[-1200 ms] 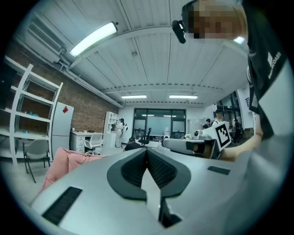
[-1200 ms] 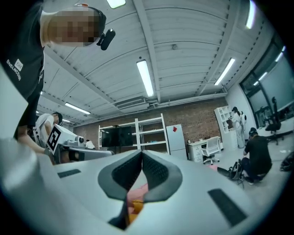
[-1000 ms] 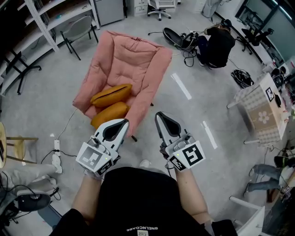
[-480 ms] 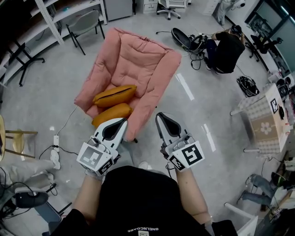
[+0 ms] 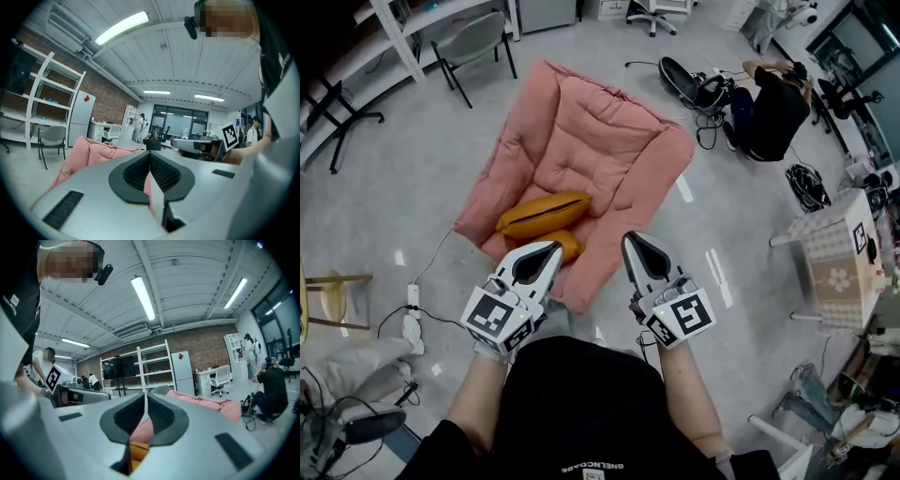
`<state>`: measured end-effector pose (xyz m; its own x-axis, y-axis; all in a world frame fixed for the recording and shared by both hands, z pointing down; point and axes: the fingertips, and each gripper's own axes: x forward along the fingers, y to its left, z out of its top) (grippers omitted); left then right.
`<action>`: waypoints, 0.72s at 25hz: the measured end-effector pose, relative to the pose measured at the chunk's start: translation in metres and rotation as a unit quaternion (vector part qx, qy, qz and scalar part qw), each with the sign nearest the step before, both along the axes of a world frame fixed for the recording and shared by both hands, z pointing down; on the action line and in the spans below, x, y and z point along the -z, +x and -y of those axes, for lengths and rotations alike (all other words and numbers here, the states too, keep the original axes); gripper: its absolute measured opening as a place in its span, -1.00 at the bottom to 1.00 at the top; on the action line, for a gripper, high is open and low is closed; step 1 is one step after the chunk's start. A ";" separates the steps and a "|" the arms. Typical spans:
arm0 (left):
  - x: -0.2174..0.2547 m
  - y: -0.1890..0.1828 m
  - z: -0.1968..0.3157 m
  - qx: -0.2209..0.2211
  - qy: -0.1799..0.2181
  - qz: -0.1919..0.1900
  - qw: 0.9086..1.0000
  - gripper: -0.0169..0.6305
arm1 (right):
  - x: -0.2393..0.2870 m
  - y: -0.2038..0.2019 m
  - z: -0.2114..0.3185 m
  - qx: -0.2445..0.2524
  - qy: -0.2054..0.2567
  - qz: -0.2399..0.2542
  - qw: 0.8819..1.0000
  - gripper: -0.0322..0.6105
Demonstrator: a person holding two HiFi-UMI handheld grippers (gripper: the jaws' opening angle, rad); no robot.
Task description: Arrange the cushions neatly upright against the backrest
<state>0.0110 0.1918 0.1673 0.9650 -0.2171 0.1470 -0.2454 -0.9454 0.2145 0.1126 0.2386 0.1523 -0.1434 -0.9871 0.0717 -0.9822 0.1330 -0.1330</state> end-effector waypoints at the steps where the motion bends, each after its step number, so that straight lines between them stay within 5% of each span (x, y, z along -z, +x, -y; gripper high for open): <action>1: -0.001 -0.001 0.013 -0.002 0.001 0.001 1.000 -0.91 | -0.001 0.000 0.012 -0.002 -0.004 -0.001 1.000 -0.86; 9: -0.012 -0.015 0.107 -0.013 -0.002 0.009 1.000 -0.91 | -0.014 0.000 0.102 -0.014 -0.051 -0.016 0.998 -0.81; 18: -0.057 -0.050 0.159 0.019 -0.026 0.052 0.998 -0.90 | -0.060 0.005 0.162 -0.012 -0.127 -0.012 0.992 -0.68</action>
